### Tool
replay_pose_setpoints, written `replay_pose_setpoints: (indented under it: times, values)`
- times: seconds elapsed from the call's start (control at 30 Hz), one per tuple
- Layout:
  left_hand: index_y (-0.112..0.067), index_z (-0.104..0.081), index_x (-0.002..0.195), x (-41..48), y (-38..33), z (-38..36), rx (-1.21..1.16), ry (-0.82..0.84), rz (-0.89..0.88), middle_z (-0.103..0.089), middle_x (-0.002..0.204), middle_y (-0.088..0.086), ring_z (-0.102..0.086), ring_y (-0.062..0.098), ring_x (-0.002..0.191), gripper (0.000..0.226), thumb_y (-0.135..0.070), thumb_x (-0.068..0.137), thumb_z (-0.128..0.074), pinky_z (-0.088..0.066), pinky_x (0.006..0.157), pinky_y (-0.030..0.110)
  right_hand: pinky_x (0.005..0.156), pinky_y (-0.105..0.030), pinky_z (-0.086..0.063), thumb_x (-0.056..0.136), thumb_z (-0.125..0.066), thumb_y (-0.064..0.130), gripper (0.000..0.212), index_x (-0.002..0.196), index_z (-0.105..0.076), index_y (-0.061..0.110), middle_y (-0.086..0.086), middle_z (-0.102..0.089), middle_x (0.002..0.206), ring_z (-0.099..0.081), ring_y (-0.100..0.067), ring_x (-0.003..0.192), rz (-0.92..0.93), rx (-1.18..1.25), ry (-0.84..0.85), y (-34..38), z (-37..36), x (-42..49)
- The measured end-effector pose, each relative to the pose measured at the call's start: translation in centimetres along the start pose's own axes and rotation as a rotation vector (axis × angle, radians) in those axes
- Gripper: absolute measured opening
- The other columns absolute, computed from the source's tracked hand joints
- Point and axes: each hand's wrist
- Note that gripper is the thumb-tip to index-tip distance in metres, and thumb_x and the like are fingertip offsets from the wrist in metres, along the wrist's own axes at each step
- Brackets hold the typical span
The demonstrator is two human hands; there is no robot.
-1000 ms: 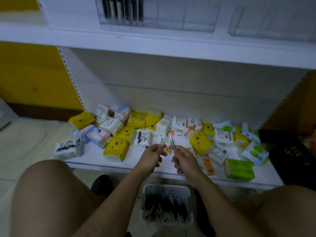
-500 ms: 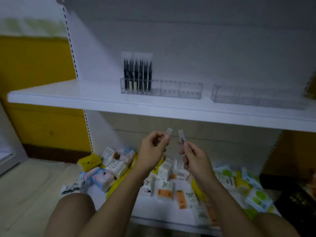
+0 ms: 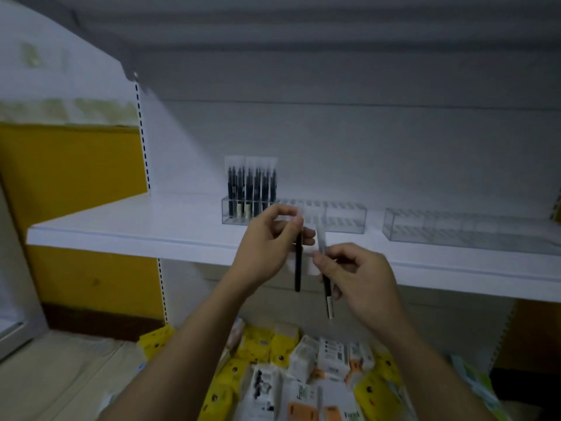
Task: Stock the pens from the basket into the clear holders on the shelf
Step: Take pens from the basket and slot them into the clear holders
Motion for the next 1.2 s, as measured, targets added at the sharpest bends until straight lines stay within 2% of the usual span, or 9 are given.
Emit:
replay_pose_setpoints:
  times: [0.07, 0.17, 0.23, 0.37, 0.5, 0.7, 0.8, 1.0, 1.2]
  values:
    - [-0.005, -0.057, 0.109, 1.2, -0.7, 0.7, 0.038, 0.017, -0.010, -0.073, 0.090, 0.003, -0.072, 0.014, 0.082, 0.017, -0.016, 0.097, -0.052, -0.059, 0.073, 0.028, 0.053, -0.026, -0.053, 0.085, -0.070, 0.017, 0.016, 0.101, -0.067, 0.017, 0.000, -0.067, 0.079, -0.067, -0.011, 0.062, 0.018, 0.017, -0.015, 1.4, 0.4, 1.6]
    - [-0.009, -0.059, 0.107, 3.3, -1.1, 1.5, 0.095, -0.024, -0.020, -0.068, 0.099, 0.004, -0.071, 0.014, 0.082, 0.015, -0.017, 0.095, -0.055, -0.059, 0.076, 0.033, 0.051, -0.029, -0.056, 0.086, -0.070, 0.010, 0.057, 0.132, -0.048, 0.036, -0.005, -0.060, 0.092, -0.069, -0.019, 0.070, 0.028, 0.041, -0.045, 2.2, 0.5, 4.9]
    - [-0.010, -0.060, 0.112, 4.8, -1.3, 1.9, 0.094, -0.071, -0.024, -0.068, 0.099, 0.005, -0.071, 0.013, 0.084, 0.020, -0.017, 0.094, -0.056, -0.060, 0.078, 0.037, 0.052, -0.027, -0.056, 0.086, -0.069, 0.010, 0.071, 0.140, -0.039, 0.044, -0.002, -0.057, 0.093, -0.069, -0.018, 0.071, 0.070, 0.002, -0.041, 2.2, 0.3, 7.1]
    - [-0.022, -0.054, 0.125, 7.6, -2.0, 2.6, 0.129, -0.120, -0.111, -0.070, 0.094, 0.003, -0.071, 0.012, 0.083, 0.032, -0.015, 0.094, -0.057, -0.060, 0.073, 0.028, 0.051, -0.026, -0.055, 0.089, -0.066, 0.011, 0.052, 0.133, -0.051, 0.034, 0.002, -0.055, 0.096, -0.069, -0.024, 0.070, 0.110, -0.040, -0.044, 2.2, -0.3, 11.4]
    - [-0.025, -0.058, 0.114, 10.6, -2.4, 3.2, 0.319, -0.142, -0.218, -0.072, 0.093, -0.002, -0.069, 0.007, 0.083, 0.024, -0.021, 0.091, -0.063, -0.057, 0.078, 0.025, 0.049, -0.026, -0.054, 0.094, -0.059, 0.015, 0.035, 0.127, -0.056, 0.027, 0.005, -0.056, 0.094, -0.069, -0.021, 0.068, 0.177, -0.033, -0.094, 2.2, -0.9, 15.1]
    - [-0.028, -0.059, 0.103, 14.6, -3.3, 4.0, 0.487, -0.168, -0.325, -0.065, 0.096, -0.011, -0.065, -0.003, 0.079, 0.018, -0.021, 0.089, -0.066, -0.053, 0.068, 0.011, 0.051, -0.029, -0.057, 0.091, -0.065, 0.017, 0.020, 0.110, -0.063, 0.023, 0.005, -0.061, 0.088, -0.069, -0.024, 0.065, 0.228, -0.029, -0.153, 1.9, -1.9, 19.2]
    - [-0.025, -0.061, 0.105, 16.1, -3.0, 4.5, 0.567, -0.161, -0.326, -0.066, 0.096, -0.008, -0.065, 0.000, 0.082, 0.018, -0.021, 0.088, -0.067, -0.054, 0.072, 0.014, 0.053, -0.029, -0.058, 0.089, -0.068, 0.021, 0.018, 0.106, -0.061, 0.021, 0.004, -0.063, 0.087, -0.069, -0.021, 0.064, 0.269, -0.024, -0.215, 1.9, -2.4, 21.0]
    - [-0.022, -0.062, 0.106, 18.3, -1.2, 5.0, 0.649, -0.162, -0.286, -0.069, 0.092, -0.005, -0.065, 0.002, 0.082, 0.018, -0.022, 0.089, -0.067, -0.057, 0.078, 0.026, 0.062, -0.041, -0.059, 0.087, -0.070, 0.022, 0.018, 0.102, -0.059, 0.021, 0.011, -0.059, 0.085, -0.067, -0.017, 0.071, 0.252, -0.037, -0.236, 0.3, -3.9, 24.0]
    - [-0.024, -0.062, 0.103, 19.3, -0.7, 5.3, 0.642, -0.168, -0.264, -0.069, 0.089, -0.008, -0.065, 0.000, 0.080, 0.015, -0.022, 0.089, -0.066, -0.056, 0.075, 0.022, 0.056, -0.029, -0.056, 0.089, -0.067, 0.018, 0.017, 0.102, -0.057, 0.021, 0.009, -0.057, 0.085, -0.068, -0.024, 0.073, 0.223, 0.036, -0.271, -2.2, -4.0, 24.6]
Point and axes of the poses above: each hand's wrist, its own x-axis towards the middle knuckle, its own z-axis out of the back of the hand, y = z × x
